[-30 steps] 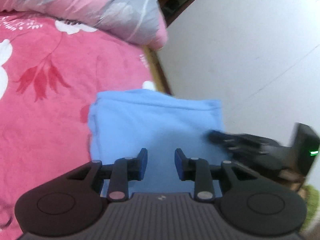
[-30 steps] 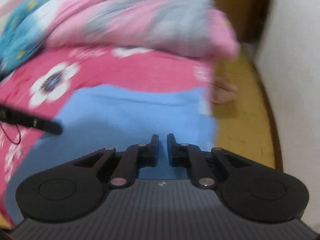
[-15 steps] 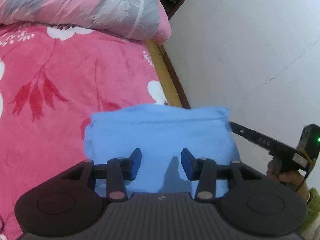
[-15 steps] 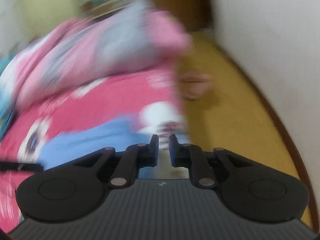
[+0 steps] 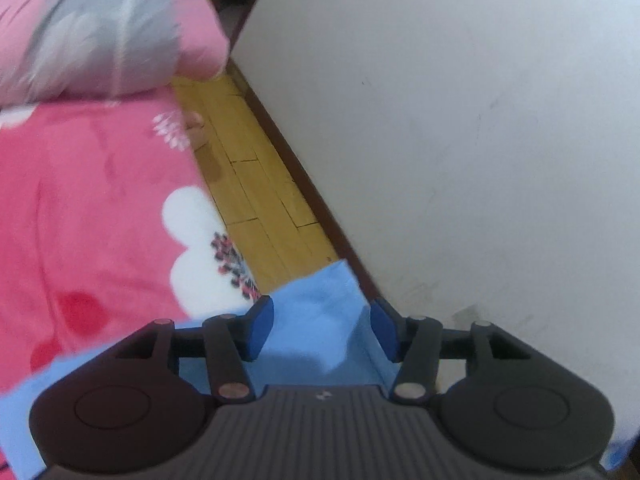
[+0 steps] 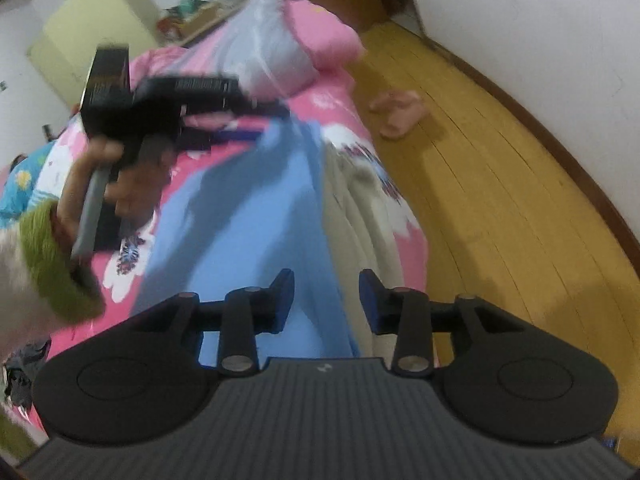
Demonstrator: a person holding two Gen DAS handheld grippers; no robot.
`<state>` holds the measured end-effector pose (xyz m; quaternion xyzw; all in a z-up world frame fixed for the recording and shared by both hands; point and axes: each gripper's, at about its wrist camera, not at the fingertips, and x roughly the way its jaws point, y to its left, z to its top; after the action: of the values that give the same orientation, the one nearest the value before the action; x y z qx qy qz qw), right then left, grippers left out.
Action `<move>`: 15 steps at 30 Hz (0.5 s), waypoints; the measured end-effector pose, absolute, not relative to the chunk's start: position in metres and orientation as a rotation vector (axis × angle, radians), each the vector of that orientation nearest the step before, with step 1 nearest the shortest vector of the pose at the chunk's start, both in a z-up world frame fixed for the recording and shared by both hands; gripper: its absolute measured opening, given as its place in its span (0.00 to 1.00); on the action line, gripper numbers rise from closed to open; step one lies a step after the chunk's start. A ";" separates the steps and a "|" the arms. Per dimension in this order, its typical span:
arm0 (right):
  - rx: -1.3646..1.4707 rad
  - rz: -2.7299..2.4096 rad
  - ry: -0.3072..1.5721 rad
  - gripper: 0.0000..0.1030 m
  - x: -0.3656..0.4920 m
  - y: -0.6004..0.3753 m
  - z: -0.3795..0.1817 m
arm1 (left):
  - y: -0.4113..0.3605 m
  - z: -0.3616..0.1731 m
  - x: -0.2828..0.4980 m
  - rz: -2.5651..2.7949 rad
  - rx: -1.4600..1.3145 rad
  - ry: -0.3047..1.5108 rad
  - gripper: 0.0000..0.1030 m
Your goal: Fold clothes
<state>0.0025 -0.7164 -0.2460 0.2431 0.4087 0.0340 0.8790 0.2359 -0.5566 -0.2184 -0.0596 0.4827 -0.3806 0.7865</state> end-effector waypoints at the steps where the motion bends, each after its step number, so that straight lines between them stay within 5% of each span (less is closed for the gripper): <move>1: 0.517 0.068 0.860 0.34 -0.003 -0.717 -0.247 | -0.563 -0.220 0.236 -0.825 -0.105 1.040 0.53; 7: 0.604 0.055 0.896 0.31 -0.033 -0.719 -0.259 | -0.580 -0.232 0.236 -0.834 -0.042 1.058 0.53; 15: 0.752 0.069 0.836 0.06 -0.046 -0.728 -0.261 | -0.586 -0.242 0.235 -0.840 -0.047 1.077 0.53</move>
<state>-0.0464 -0.7275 -0.2607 0.3565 0.3961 0.0326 0.8456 0.2352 -0.5859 -0.2417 -0.0217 0.4977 -0.3881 0.7754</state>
